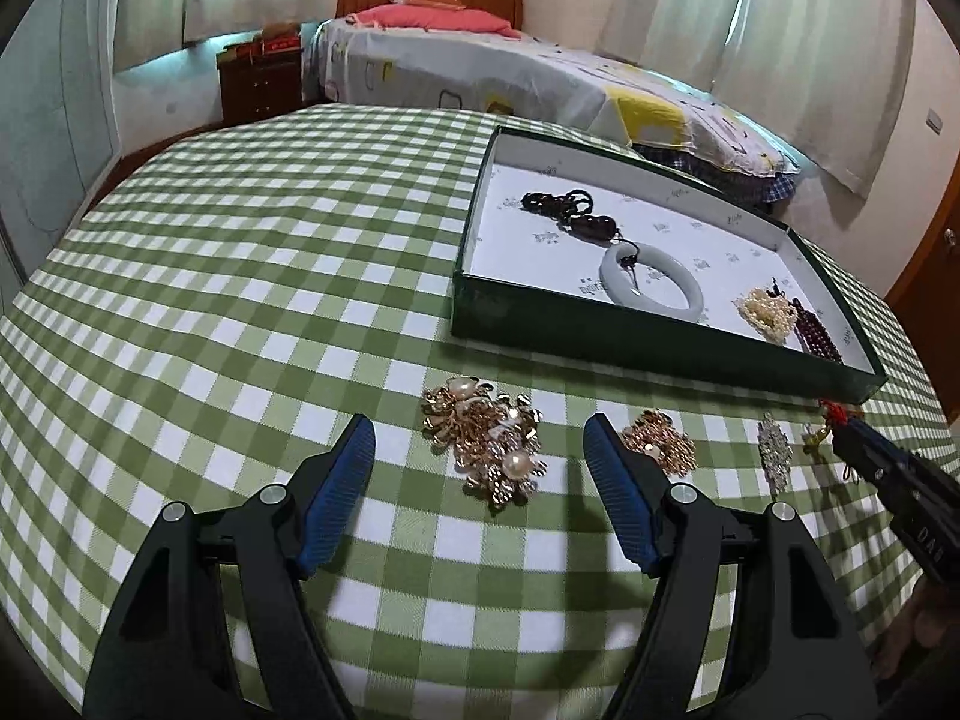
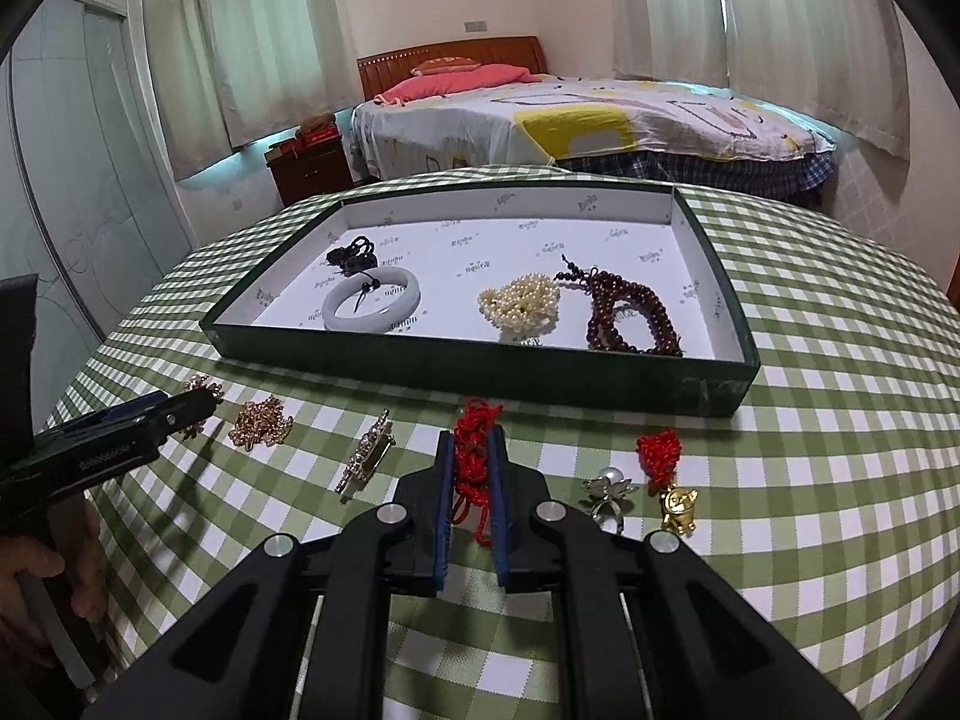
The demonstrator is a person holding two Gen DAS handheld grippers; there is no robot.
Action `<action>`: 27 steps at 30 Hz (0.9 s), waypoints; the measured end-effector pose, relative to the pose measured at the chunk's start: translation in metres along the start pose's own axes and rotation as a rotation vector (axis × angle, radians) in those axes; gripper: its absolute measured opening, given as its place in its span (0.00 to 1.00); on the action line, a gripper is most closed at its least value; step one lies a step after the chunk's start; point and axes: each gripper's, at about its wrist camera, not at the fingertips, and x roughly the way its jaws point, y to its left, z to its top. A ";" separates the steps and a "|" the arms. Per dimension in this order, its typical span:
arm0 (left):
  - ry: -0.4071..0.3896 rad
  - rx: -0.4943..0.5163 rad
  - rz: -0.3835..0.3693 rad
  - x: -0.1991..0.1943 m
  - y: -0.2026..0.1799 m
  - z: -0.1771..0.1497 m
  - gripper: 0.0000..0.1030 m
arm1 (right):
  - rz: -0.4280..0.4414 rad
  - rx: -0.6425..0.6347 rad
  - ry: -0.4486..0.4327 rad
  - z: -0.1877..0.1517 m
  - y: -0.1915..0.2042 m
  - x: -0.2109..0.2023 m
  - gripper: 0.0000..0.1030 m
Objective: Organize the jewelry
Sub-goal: 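Grasp the red knotted tassel with the right tool while the left tool grasps the pearl brooch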
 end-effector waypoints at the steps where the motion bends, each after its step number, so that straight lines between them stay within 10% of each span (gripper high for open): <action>1: 0.001 0.001 0.000 0.001 0.000 0.001 0.68 | 0.002 -0.001 0.002 0.000 0.000 0.001 0.11; 13: -0.043 0.066 0.002 -0.005 -0.007 -0.001 0.21 | 0.009 0.010 0.010 -0.003 -0.003 0.004 0.11; 27: -0.068 0.070 -0.018 -0.017 -0.008 -0.001 0.21 | 0.007 0.011 0.007 -0.003 -0.003 0.003 0.11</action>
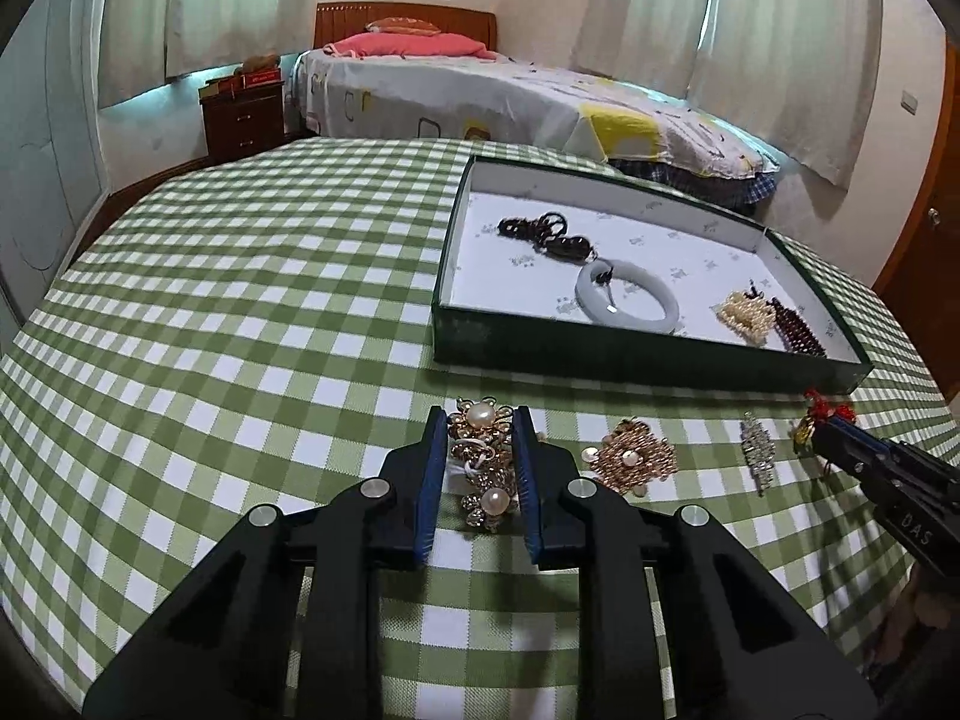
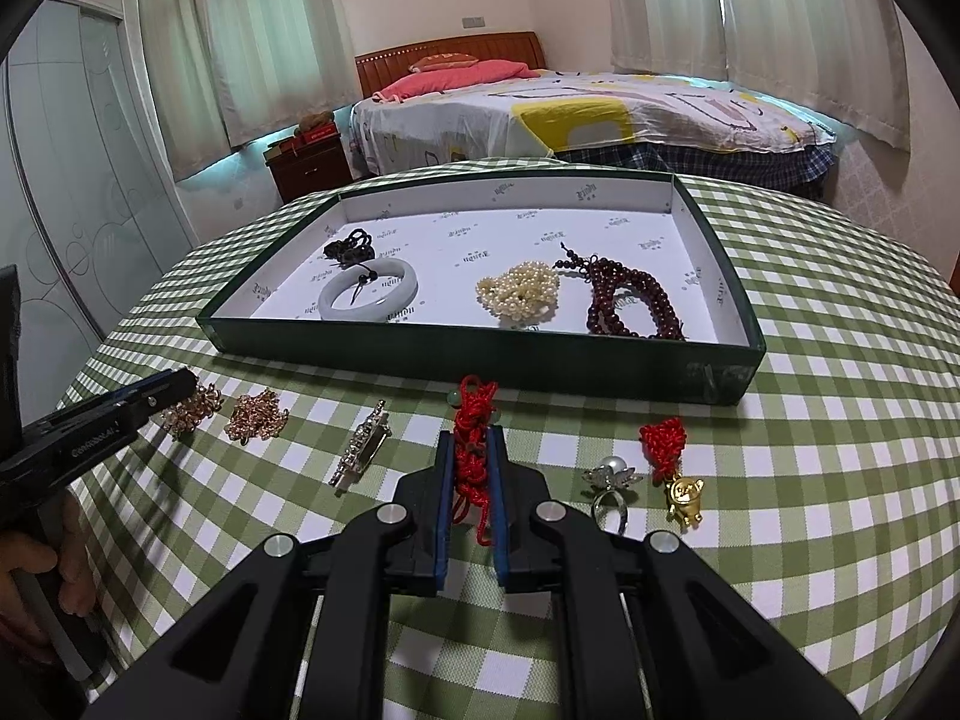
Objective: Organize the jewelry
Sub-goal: 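Grasp the red knotted tassel with the right tool while the left tool grasps the pearl brooch, then carry the tassel and pearl brooch into the green box and open both tools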
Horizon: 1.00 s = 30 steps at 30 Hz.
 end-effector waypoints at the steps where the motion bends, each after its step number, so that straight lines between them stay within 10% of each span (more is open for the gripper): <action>1: -0.007 0.004 0.000 -0.003 -0.001 0.001 0.21 | -0.001 0.001 -0.005 0.000 0.000 -0.001 0.11; 30: -0.210 0.064 -0.091 -0.051 -0.046 0.066 0.21 | -0.007 -0.003 -0.154 0.048 -0.002 -0.037 0.11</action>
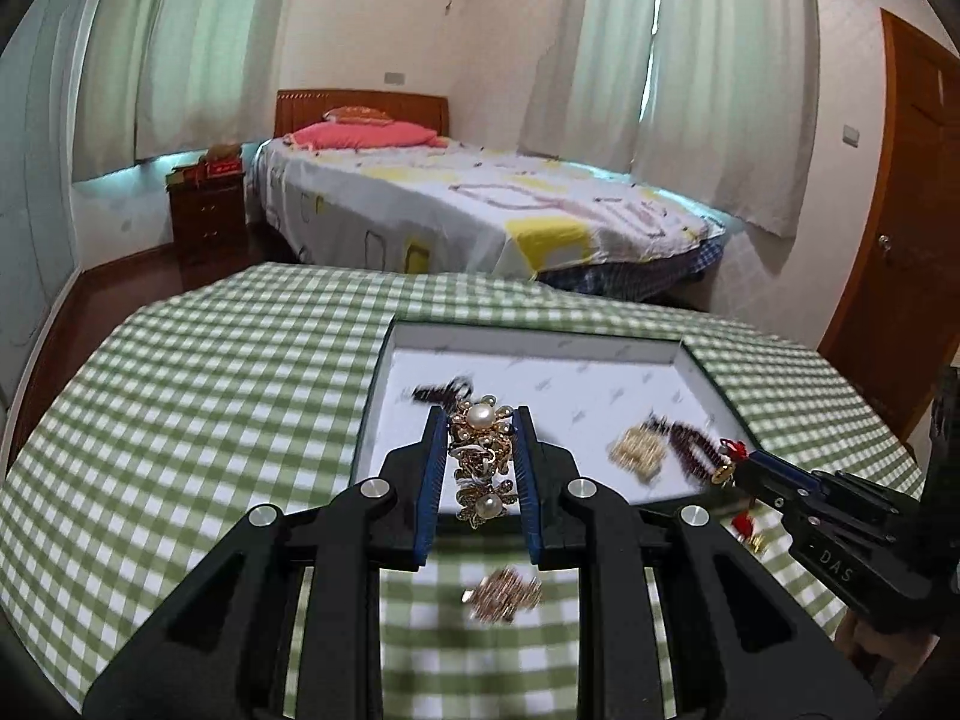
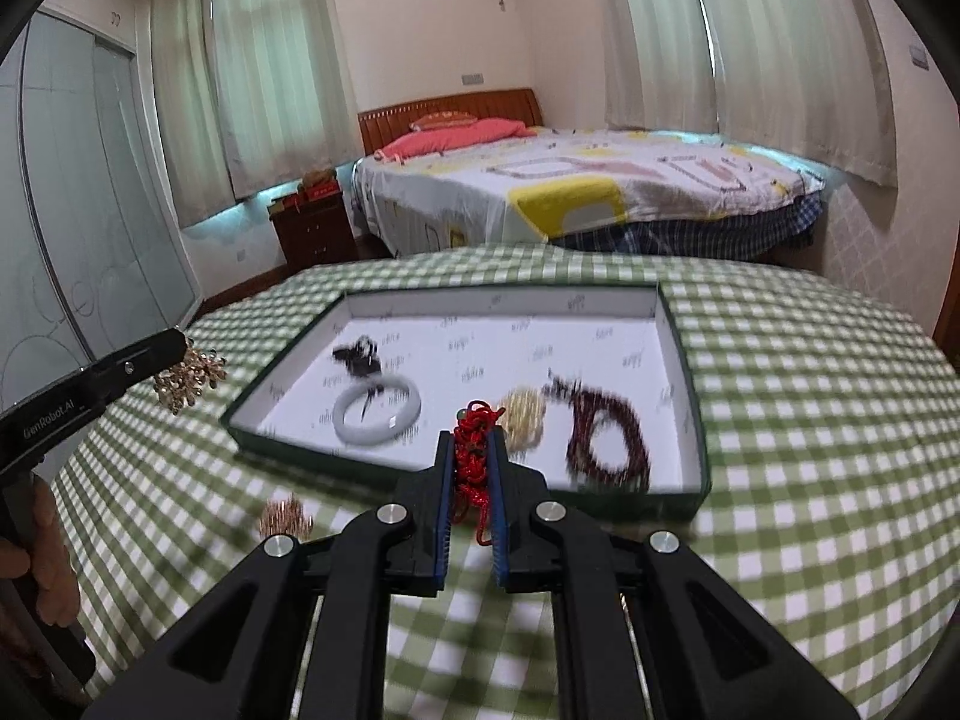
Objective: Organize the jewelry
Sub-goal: 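Carry the tassel and pearl brooch into the green box and open both tools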
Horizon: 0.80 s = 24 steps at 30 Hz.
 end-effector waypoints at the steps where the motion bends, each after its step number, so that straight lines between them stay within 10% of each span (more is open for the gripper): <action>1: -0.009 0.005 -0.006 0.002 -0.003 0.005 0.21 | -0.002 -0.003 -0.013 0.006 0.000 0.000 0.11; 14: -0.047 0.017 -0.053 0.065 -0.033 0.049 0.21 | -0.032 -0.034 -0.082 0.064 -0.014 0.040 0.11; 24: 0.158 -0.029 -0.060 0.165 -0.040 0.040 0.21 | -0.015 0.033 0.045 0.066 -0.042 0.109 0.11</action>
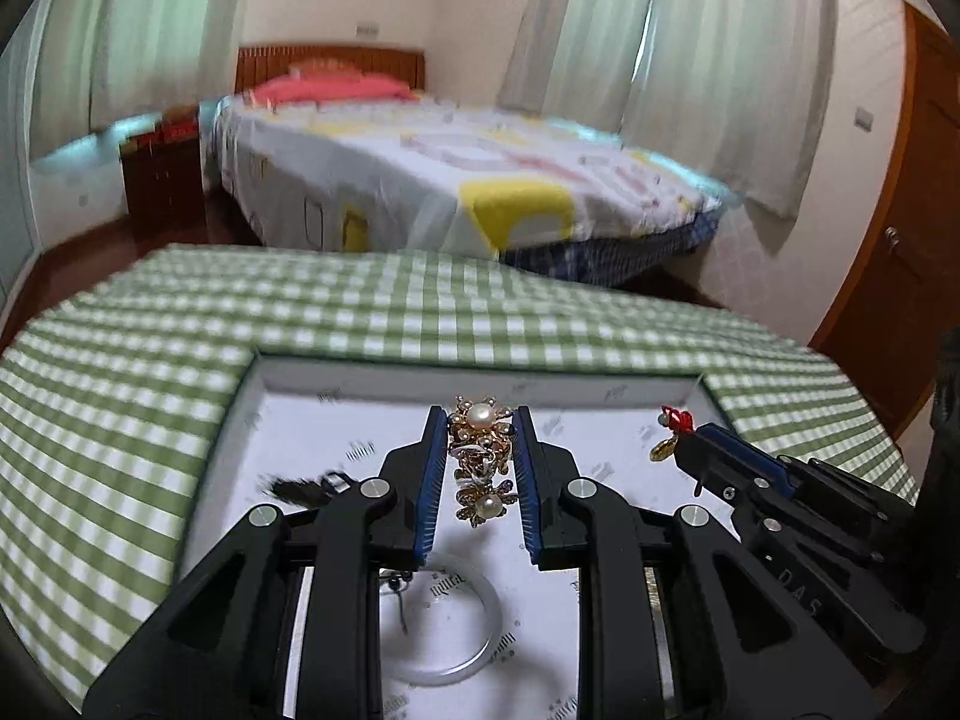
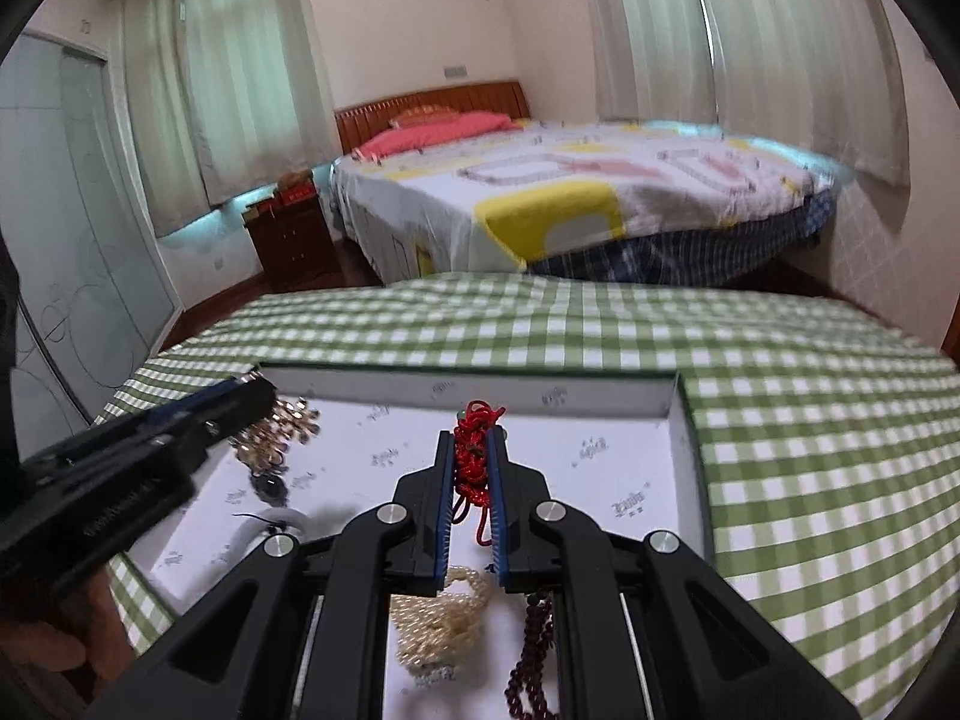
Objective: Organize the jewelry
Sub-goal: 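Carry the tassel and pearl brooch into the green box and open both tools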
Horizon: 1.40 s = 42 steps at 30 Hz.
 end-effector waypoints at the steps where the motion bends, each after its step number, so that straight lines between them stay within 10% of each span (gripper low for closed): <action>1: 0.021 -0.007 0.000 0.005 0.003 -0.002 0.21 | -0.002 0.006 0.022 -0.002 -0.003 0.007 0.11; 14: 0.191 -0.002 0.039 0.047 0.005 -0.009 0.22 | -0.013 -0.005 0.176 -0.009 -0.005 0.037 0.12; 21: 0.201 -0.002 0.034 0.046 0.003 -0.011 0.48 | -0.013 -0.005 0.171 -0.010 -0.006 0.035 0.33; 42: -0.106 -0.032 0.056 -0.074 0.027 -0.011 0.56 | -0.019 -0.012 -0.017 -0.009 0.008 -0.045 0.35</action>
